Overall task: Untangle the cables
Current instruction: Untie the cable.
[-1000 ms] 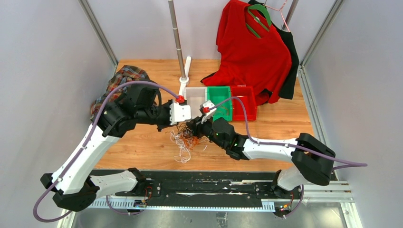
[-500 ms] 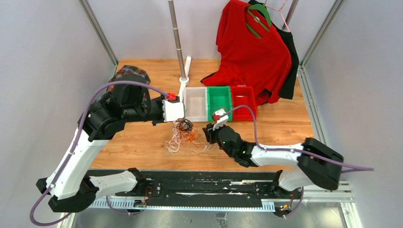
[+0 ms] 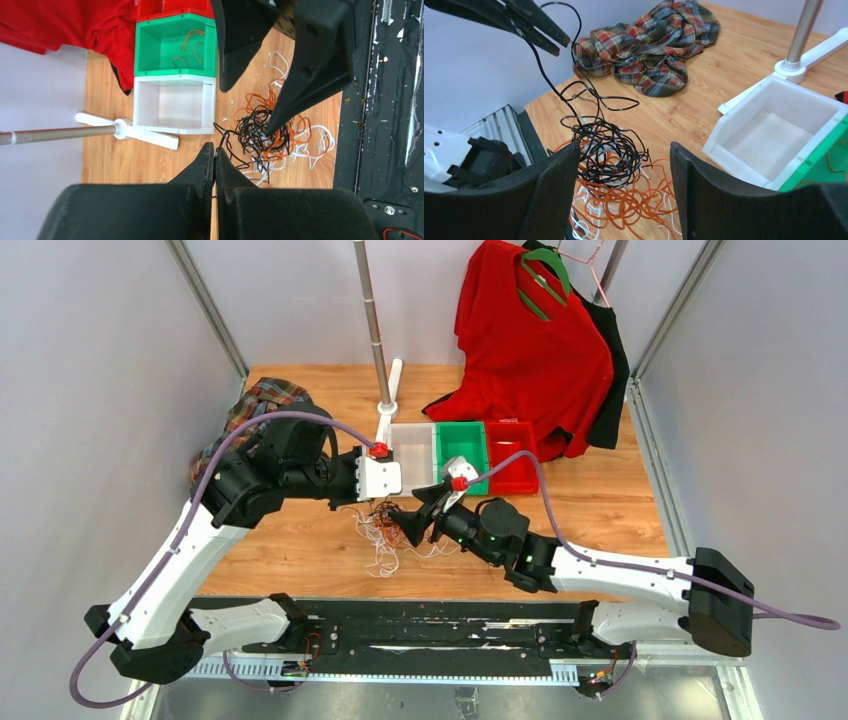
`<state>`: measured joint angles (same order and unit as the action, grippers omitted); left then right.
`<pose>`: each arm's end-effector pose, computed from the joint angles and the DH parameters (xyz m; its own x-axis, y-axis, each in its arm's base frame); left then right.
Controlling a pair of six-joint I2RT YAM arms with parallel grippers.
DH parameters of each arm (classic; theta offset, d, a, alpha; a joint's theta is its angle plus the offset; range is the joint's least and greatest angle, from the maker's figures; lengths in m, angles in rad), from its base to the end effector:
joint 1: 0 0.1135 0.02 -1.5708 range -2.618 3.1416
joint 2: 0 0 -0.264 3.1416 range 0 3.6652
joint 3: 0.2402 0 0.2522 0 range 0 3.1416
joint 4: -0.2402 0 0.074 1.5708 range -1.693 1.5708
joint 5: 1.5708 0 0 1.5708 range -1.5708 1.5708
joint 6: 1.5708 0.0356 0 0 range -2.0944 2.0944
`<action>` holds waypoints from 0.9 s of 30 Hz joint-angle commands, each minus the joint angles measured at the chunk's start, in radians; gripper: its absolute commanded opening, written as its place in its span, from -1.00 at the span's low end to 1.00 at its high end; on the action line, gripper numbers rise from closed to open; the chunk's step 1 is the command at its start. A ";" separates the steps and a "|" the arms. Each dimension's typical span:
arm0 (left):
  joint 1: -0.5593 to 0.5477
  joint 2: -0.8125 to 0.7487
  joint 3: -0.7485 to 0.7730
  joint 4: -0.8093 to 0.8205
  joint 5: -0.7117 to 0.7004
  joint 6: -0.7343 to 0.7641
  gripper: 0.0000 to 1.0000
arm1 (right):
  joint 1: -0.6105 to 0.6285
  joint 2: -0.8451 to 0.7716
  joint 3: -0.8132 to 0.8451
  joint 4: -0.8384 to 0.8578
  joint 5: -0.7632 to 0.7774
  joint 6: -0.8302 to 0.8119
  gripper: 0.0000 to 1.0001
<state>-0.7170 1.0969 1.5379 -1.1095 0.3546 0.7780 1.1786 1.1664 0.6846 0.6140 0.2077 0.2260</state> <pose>0.1273 -0.1274 0.4407 0.2439 0.6606 -0.7100 0.9132 0.0901 0.3975 0.1096 0.2457 0.3102 -0.1360 0.2449 -0.9600 -0.8164 0.5213 0.2486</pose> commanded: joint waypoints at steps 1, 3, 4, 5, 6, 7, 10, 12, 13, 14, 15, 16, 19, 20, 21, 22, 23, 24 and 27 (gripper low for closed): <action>-0.007 -0.002 0.008 0.016 0.003 -0.001 -0.99 | 0.015 0.051 0.062 -0.032 -0.066 -0.027 0.28; -0.007 -0.003 0.011 0.016 0.004 -0.006 -0.99 | 0.014 0.075 0.082 -0.028 -0.053 -0.033 0.20; -0.007 -0.005 0.010 0.016 0.007 -0.007 -0.99 | 0.015 0.090 0.090 -0.025 -0.046 -0.036 0.12; -0.007 -0.008 0.011 0.017 0.007 -0.009 -0.99 | 0.015 0.100 0.096 -0.020 -0.036 -0.035 0.05; -0.007 -0.009 0.011 0.016 0.008 -0.011 -0.99 | 0.015 0.111 0.102 -0.016 -0.027 -0.037 0.00; -0.007 -0.011 0.011 0.016 0.009 -0.010 -0.99 | 0.015 0.120 0.107 -0.013 -0.021 -0.037 -0.04; -0.007 -0.014 0.017 0.015 0.018 -0.014 -0.99 | 0.015 0.155 0.130 -0.013 0.005 -0.044 -0.03; -0.007 -0.015 0.022 0.015 0.028 -0.020 -0.99 | 0.015 0.177 0.145 -0.009 0.023 -0.050 0.06; -0.007 -0.013 0.025 0.014 0.030 -0.024 -0.99 | 0.015 0.189 0.151 -0.007 0.033 -0.056 0.07; -0.007 -0.011 0.030 0.016 0.032 -0.028 -0.99 | 0.015 0.199 0.157 -0.007 0.042 -0.058 0.07; -0.007 -0.010 0.035 0.015 0.034 -0.028 -0.99 | 0.015 0.208 0.160 -0.003 0.051 -0.060 0.05; -0.007 -0.010 0.039 0.014 0.035 -0.028 -0.99 | 0.015 0.216 0.163 0.000 0.057 -0.061 0.03; -0.007 -0.007 0.064 0.014 0.038 -0.030 -0.99 | 0.013 0.248 0.158 0.006 0.086 -0.061 -0.01; -0.007 -0.006 0.073 0.014 0.036 -0.031 -0.99 | 0.013 0.256 0.149 0.019 0.102 -0.055 0.00; -0.007 -0.005 0.081 0.014 0.036 -0.032 -0.99 | 0.011 0.265 0.139 0.031 0.116 -0.048 -0.02; -0.007 -0.004 0.089 0.014 0.037 -0.031 -0.99 | 0.007 0.275 0.131 0.039 0.123 -0.041 -0.06; -0.007 -0.003 0.098 0.014 0.037 -0.034 -0.99 | 0.003 0.283 0.122 0.046 0.125 -0.033 -0.12; -0.007 -0.001 0.106 0.014 0.037 -0.037 -0.99 | -0.001 0.289 0.110 0.058 0.125 -0.026 -0.18; -0.007 -0.004 0.130 0.013 0.033 -0.043 -0.99 | -0.010 0.298 0.065 0.091 0.144 -0.003 -0.38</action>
<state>-0.7170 1.0996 1.6089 -1.1244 0.3599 0.7513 1.1782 1.4418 0.8074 0.6632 0.2916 0.1967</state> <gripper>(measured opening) 0.014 0.361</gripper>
